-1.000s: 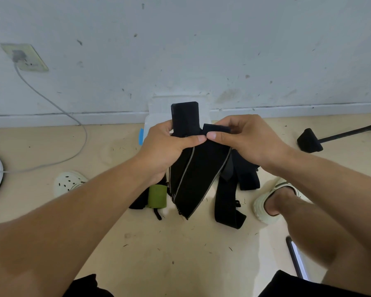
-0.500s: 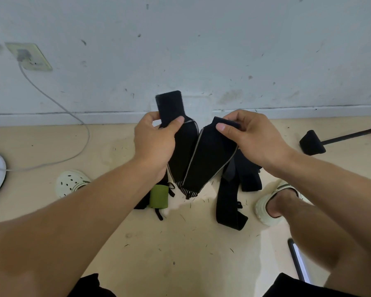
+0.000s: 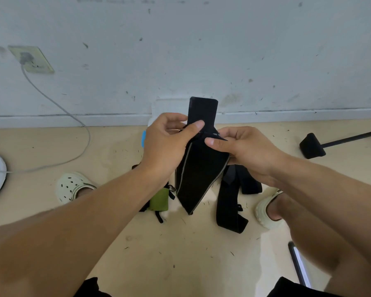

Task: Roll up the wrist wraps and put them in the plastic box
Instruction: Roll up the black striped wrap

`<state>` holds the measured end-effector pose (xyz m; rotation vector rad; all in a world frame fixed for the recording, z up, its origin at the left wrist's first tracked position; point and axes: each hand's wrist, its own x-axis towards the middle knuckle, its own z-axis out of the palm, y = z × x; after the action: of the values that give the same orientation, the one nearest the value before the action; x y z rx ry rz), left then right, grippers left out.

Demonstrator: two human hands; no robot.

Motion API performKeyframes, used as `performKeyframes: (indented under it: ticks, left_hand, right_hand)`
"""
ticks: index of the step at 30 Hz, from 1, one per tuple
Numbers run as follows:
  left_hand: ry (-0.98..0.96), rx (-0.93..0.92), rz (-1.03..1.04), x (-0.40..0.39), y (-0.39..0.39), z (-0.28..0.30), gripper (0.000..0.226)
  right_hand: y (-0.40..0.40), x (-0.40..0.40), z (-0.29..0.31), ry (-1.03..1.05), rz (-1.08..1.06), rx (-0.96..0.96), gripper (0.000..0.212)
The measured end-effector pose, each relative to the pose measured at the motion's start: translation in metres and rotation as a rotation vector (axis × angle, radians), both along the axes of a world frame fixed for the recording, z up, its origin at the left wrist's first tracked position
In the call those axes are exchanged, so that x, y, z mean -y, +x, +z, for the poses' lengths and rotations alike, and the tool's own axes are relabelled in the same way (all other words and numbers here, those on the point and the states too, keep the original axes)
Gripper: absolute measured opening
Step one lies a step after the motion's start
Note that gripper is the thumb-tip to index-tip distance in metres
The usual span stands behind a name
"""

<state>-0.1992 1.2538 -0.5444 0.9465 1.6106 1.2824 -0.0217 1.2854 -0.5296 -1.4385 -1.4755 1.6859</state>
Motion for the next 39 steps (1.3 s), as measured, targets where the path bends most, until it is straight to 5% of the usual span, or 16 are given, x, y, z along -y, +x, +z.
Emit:
performKeyframes:
  ticks: [2,8,12,18,22,34,39]
  left_hand:
    - [0.081,-0.109,0.087,0.001,0.000,0.002,0.025]
    - [-0.092,-0.118,-0.199,0.006,0.006,-0.005,0.037]
    - [-0.107,-0.053,-0.241,0.006,0.006,-0.010,0.018]
    - [-0.098,-0.115,-0.246,0.006,0.009,-0.006,0.024]
    - [-0.099,-0.028,-0.087,0.002,0.003,-0.001,0.025]
    - [-0.128,0.167,-0.006,-0.002,-0.002,-0.003,0.024]
    - [-0.134,0.252,-0.021,-0.004,-0.007,0.002,0.022]
  right_hand:
    - [0.000,-0.001,-0.001,-0.039,-0.067,-0.030,0.015]
    - [0.000,-0.004,0.002,-0.066,-0.169,-0.078,0.018]
    - [-0.001,-0.002,0.001,-0.068,-0.168,-0.058,0.026]
    - [0.005,-0.015,0.005,0.097,-0.306,0.020,0.029]
    - [0.011,-0.019,0.005,0.369,-0.245,0.253,0.033]
    - [-0.006,0.002,-0.003,0.296,0.107,0.114,0.031]
    - [-0.008,0.001,-0.004,0.437,0.091,0.108,0.017]
